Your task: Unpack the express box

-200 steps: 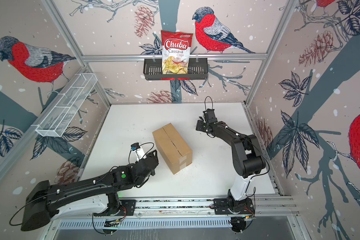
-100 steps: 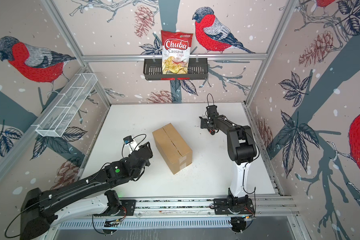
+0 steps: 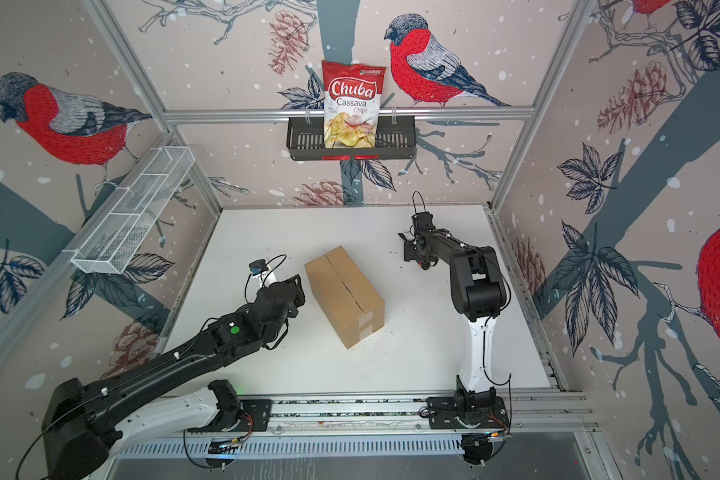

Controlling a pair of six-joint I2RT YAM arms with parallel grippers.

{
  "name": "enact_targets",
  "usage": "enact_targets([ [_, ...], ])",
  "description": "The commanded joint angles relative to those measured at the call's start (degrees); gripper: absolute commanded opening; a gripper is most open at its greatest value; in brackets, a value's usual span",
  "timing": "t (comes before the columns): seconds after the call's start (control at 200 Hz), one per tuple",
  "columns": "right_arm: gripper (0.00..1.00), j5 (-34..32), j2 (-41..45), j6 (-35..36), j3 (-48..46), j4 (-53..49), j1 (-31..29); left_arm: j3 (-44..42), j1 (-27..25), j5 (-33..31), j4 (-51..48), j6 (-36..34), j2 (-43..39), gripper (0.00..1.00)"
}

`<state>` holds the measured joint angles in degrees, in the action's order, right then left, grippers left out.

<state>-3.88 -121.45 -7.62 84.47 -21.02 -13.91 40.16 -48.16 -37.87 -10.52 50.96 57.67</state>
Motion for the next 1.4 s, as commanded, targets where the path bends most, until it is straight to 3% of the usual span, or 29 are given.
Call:
enact_targets([
  [0.0,0.69,0.2,0.6,0.7,-1.4,-1.5,-0.1,1.4,0.9,3.0,1.2,-2.7,0.5,0.46],
  [0.31,0.56,0.0,2.9,-0.3,-6.2,-0.5,-1.0,6.3,3.9,9.5,-2.3,-5.3,4.6,0.48],
  [0.475,0.42,-0.5,3.7,-0.9,-8.4,0.3,-1.3,9.0,4.7,11.8,-2.4,-8.5,6.7,0.49],
  [0.75,0.28,0.1,6.8,-2.2,-12.2,1.2,-1.6,15.9,7.4,20.6,-2.9,-14.3,11.6,0.49],
  [1.086,0.22,0.4,15.2,-3.0,-17.3,0.2,-3.0,26.9,9.1,34.7,-0.9,-20.1,21.7,0.59],
  [1.396,0.21,-1.1,26.0,-3.2,-19.8,-3.0,-5.8,37.2,9.2,46.5,0.5,-20.2,33.2,0.6],
])
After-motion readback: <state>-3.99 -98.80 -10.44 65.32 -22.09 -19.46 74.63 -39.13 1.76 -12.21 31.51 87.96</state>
